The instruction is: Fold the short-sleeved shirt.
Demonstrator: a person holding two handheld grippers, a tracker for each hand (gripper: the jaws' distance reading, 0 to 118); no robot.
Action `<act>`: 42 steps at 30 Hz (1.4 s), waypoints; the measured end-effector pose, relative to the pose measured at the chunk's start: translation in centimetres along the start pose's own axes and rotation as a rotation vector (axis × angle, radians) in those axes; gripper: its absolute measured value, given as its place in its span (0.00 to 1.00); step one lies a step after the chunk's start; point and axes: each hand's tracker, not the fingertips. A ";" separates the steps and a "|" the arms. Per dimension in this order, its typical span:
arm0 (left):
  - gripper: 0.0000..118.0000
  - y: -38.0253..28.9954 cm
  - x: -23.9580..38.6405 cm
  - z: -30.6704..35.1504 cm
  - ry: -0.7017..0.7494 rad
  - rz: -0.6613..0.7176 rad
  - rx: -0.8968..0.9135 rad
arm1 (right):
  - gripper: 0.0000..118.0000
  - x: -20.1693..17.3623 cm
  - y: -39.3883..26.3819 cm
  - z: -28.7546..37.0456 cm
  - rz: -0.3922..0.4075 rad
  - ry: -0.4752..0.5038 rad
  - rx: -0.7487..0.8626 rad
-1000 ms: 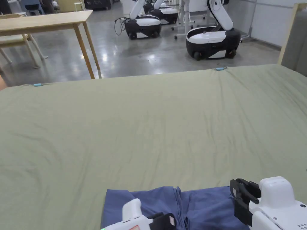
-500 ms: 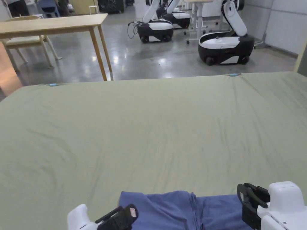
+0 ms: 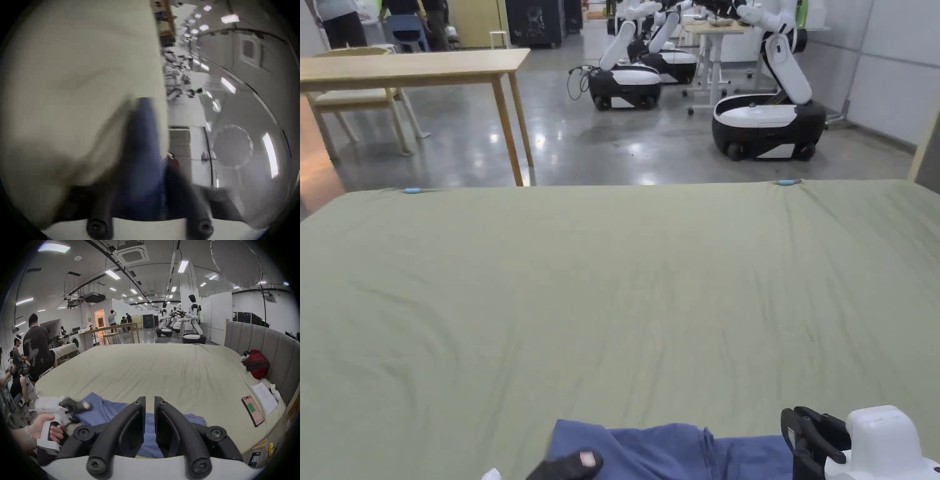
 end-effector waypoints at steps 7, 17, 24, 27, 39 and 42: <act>0.09 2.8 1.0 3.5 -0.003 -0.188 0.131 | 0.11 1.8 0.4 0.4 -0.005 -0.053 0.001; 0.09 -0.3 13.1 6.8 0.213 -1.085 0.239 | 0.11 1.7 0.6 -0.3 -0.009 -0.057 0.000; 0.09 -16.0 13.0 -8.4 0.569 -1.687 -0.111 | 0.11 2.4 0.0 1.0 -0.002 -0.093 0.002; 0.09 -17.6 9.0 -12.4 0.664 -1.719 -0.178 | 0.11 3.1 -0.3 1.5 -0.008 -0.100 -0.013; 0.73 -8.4 16.0 -3.3 0.240 -1.085 -0.018 | 0.11 4.0 -0.4 0.3 -0.029 -0.077 -0.041; 0.04 -6.1 15.1 -2.4 0.289 -1.040 -0.053 | 0.11 3.5 -0.5 0.0 -0.024 -0.071 -0.048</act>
